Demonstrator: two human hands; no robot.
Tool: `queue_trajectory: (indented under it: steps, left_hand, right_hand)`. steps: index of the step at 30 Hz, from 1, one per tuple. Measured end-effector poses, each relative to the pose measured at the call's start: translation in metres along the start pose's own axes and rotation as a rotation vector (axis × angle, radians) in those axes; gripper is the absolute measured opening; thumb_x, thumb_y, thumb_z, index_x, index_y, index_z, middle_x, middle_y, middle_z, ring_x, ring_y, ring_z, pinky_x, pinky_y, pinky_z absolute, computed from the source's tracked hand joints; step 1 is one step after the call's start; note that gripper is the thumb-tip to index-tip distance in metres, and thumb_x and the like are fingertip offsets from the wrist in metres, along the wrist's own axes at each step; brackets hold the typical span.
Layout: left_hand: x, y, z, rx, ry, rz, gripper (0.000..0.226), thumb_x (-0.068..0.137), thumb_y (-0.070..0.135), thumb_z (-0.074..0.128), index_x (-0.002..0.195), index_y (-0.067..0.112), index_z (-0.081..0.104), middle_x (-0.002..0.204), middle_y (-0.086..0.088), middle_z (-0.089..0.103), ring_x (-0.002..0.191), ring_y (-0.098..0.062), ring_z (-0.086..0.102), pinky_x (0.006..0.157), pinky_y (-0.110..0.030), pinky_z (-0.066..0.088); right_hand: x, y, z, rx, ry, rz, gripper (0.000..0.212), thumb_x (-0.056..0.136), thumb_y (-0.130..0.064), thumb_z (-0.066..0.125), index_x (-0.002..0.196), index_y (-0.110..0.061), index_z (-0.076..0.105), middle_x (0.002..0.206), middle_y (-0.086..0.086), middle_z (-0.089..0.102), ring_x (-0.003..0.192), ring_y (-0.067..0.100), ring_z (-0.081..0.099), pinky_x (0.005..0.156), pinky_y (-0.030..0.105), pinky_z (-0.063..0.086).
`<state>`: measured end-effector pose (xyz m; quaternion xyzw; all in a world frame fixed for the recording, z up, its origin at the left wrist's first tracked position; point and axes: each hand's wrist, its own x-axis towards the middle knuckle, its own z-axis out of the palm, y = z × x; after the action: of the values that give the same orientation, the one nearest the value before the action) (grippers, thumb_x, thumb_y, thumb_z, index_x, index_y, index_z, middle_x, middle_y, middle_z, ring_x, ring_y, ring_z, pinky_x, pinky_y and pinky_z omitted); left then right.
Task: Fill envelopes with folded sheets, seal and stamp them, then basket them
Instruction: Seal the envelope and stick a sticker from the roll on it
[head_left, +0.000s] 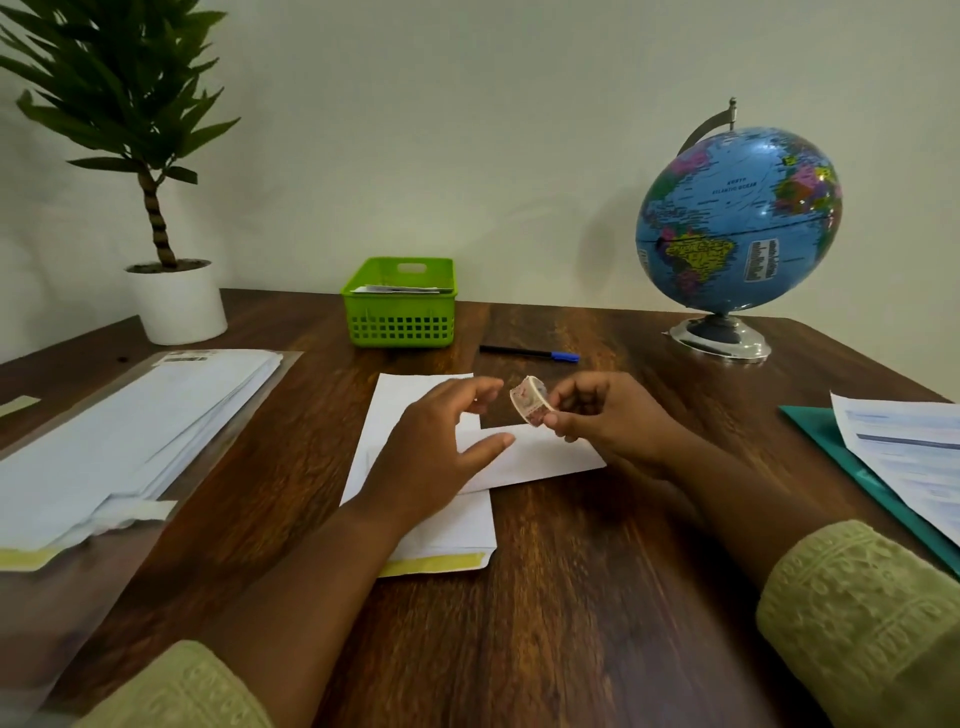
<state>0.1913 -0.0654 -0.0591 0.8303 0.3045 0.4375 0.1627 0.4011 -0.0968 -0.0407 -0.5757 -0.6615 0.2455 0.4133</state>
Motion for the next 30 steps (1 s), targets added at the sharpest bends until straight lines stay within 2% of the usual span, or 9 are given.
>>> queue_trajectory:
  steps: [3, 7, 12, 15, 19, 23, 30]
  left_hand:
    - [0.001, 0.002, -0.003, -0.085, 0.022, -0.032, 0.054, 0.078, 0.029, 0.071, 0.127, 0.019, 0.053, 0.119, 0.003, 0.061, 0.102, -0.007, 0.058, 0.081, -0.019, 0.049]
    - [0.002, 0.004, -0.002, -0.165, -0.05, -0.083, 0.052, 0.079, 0.024, 0.07, 0.128, 0.019, 0.052, 0.12, 0.002, 0.062, 0.105, -0.007, 0.058, 0.085, -0.019, 0.048]
    - [0.002, 0.005, -0.001, -0.161, -0.085, -0.044, 0.038, 0.08, 0.022, 0.07, 0.116, 0.018, 0.061, 0.111, 0.002, 0.065, 0.097, -0.005, 0.059, 0.081, -0.018, 0.049]
    - [0.002, 0.005, -0.003, -0.176, -0.073, -0.056, 0.032, 0.077, 0.025, 0.073, 0.108, 0.02, 0.065, 0.099, 0.009, 0.065, 0.091, -0.003, 0.061, 0.08, -0.02, 0.051]
    - [0.002, 0.002, -0.003, -0.217, -0.056, -0.075, 0.027, 0.076, 0.02, 0.073, 0.102, 0.015, 0.069, 0.097, 0.003, 0.07, 0.089, -0.007, 0.066, 0.083, -0.023, 0.054]
    - [0.001, 0.002, -0.003, -0.155, -0.039, -0.009, 0.017, 0.081, 0.018, 0.069, 0.096, 0.012, 0.07, 0.093, 0.001, 0.071, 0.083, -0.005, 0.065, 0.079, -0.014, 0.052]
    - [0.001, 0.001, 0.0, 0.018, 0.001, 0.065, 0.001, 0.088, 0.017, 0.059, 0.087, 0.015, 0.059, 0.083, 0.002, 0.065, 0.073, -0.007, 0.06, 0.069, -0.015, 0.049]
  right_hand:
    - [-0.001, -0.006, 0.003, -0.032, -0.066, -0.054, 0.018, 0.074, -0.012, 0.075, 0.081, -0.027, 0.067, 0.086, -0.009, 0.071, 0.079, 0.008, 0.068, 0.065, 0.017, 0.055]
    - [-0.004, -0.011, 0.005, -0.074, -0.122, -0.111, 0.015, 0.072, -0.018, 0.077, 0.079, -0.028, 0.068, 0.088, -0.007, 0.072, 0.079, 0.006, 0.067, 0.067, 0.016, 0.054]
    - [-0.006, -0.016, 0.009, -0.121, -0.18, -0.136, 0.015, 0.073, -0.02, 0.076, 0.083, -0.027, 0.068, 0.089, -0.006, 0.071, 0.081, 0.009, 0.066, 0.075, 0.026, 0.055]
    - [-0.007, -0.018, 0.012, -0.125, -0.191, -0.145, 0.018, 0.073, -0.023, 0.076, 0.084, -0.034, 0.068, 0.089, -0.009, 0.071, 0.082, 0.008, 0.066, 0.077, 0.027, 0.055]
    - [-0.008, -0.019, 0.012, -0.135, -0.189, -0.138, 0.019, 0.072, -0.026, 0.077, 0.085, -0.037, 0.069, 0.09, -0.011, 0.071, 0.082, 0.006, 0.066, 0.075, 0.025, 0.055]
    - [-0.008, -0.02, 0.012, -0.14, -0.179, -0.133, 0.018, 0.072, -0.026, 0.076, 0.084, -0.038, 0.069, 0.089, -0.01, 0.072, 0.082, 0.006, 0.065, 0.075, 0.026, 0.055]
    - [-0.006, -0.019, 0.014, -0.151, -0.115, -0.143, 0.014, 0.073, -0.03, 0.075, 0.083, -0.039, 0.068, 0.086, -0.014, 0.07, 0.079, 0.003, 0.063, 0.068, 0.02, 0.051]
